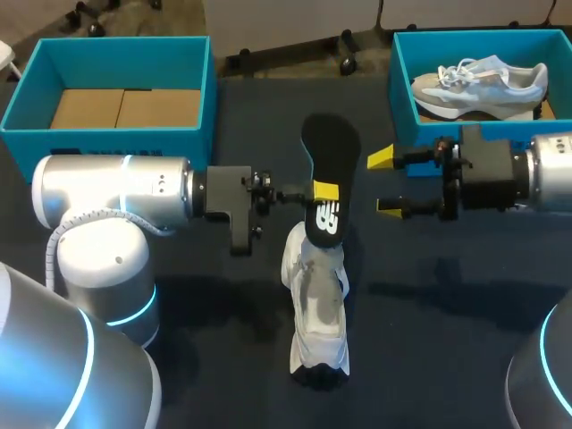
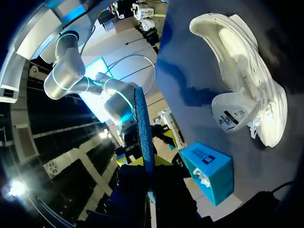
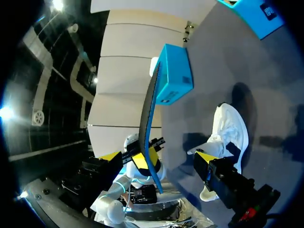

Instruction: Take the shoe out of the shoebox, open the shoe tongue, remove and reinsert the insole, then place the shoe into the shoebox

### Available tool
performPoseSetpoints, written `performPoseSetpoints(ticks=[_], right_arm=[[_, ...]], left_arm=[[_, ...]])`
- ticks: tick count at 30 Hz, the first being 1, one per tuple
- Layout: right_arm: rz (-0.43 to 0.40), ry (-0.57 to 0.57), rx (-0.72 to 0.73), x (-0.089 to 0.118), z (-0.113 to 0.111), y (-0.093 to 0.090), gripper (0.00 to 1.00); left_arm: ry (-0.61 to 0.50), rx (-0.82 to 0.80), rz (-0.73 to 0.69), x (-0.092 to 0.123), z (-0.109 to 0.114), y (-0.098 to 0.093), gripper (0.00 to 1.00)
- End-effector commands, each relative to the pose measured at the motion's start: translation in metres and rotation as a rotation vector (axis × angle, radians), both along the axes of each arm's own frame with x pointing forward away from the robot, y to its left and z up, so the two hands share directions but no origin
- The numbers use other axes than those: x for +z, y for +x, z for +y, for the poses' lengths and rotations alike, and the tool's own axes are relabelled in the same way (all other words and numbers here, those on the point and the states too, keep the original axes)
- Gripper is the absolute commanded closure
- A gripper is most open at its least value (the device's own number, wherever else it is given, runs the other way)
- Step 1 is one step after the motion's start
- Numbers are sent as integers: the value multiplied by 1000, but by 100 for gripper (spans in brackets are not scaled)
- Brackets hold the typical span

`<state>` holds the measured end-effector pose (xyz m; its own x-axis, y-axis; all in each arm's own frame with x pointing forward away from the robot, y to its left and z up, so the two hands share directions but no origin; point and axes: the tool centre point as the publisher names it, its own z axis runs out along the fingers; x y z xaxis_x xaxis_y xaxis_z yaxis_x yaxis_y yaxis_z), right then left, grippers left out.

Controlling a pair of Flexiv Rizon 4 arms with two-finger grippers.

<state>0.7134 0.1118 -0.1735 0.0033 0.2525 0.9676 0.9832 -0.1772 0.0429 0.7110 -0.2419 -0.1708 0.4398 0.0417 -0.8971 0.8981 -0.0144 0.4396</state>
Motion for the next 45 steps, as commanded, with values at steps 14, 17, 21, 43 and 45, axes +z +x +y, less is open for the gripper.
performPoseSetpoints(ticks=[14, 17, 21, 43, 45], right_arm=[[-69, 50, 39, 4, 27, 41, 0], [-71, 57, 49, 5, 31, 40, 0], [-68, 61, 61, 4, 34, 39, 0], [-55, 96, 101, -2, 54, 30, 55], [-56, 96, 98, -1, 54, 30, 56]], left_arm=[[-8, 6, -42, -3, -5, 1, 100], [-16, 20, -81, -8, -5, -1, 100], [-36, 41, -90, -13, -4, 1, 100], [-64, 69, -84, -23, -14, 7, 100], [-64, 69, -84, -23, -14, 7, 100]])
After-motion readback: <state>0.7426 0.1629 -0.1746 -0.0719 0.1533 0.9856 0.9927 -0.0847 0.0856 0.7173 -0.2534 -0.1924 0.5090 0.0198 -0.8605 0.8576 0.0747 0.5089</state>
